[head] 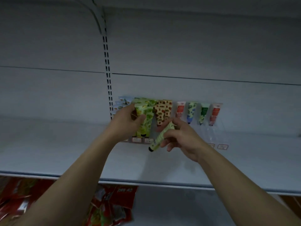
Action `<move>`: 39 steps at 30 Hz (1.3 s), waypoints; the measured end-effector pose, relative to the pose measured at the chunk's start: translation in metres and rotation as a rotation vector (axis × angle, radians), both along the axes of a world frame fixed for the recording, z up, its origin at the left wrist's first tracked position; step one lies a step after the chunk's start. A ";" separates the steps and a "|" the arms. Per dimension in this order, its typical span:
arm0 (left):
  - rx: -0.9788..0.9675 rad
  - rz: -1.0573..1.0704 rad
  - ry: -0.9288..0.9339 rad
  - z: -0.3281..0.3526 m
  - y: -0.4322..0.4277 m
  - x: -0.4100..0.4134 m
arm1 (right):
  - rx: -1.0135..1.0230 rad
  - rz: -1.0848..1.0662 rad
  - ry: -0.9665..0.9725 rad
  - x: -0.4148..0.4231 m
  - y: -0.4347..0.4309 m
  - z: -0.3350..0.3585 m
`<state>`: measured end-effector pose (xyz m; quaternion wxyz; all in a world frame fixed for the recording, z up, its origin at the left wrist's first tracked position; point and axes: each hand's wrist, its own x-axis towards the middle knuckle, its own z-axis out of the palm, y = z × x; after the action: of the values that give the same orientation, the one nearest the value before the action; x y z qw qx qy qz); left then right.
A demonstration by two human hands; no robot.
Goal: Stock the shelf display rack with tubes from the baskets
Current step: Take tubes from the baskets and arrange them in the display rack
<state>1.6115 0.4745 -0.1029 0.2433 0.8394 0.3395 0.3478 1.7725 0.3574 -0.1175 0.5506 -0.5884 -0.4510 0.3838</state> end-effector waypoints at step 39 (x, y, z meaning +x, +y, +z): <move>-0.260 0.045 -0.244 -0.004 0.027 -0.031 | 0.206 -0.274 -0.262 0.032 0.026 0.001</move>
<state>1.5802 0.5020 -0.1071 0.3815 0.7445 0.3683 0.4056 1.8045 0.3834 -0.1168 0.5914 -0.6297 -0.4713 0.1776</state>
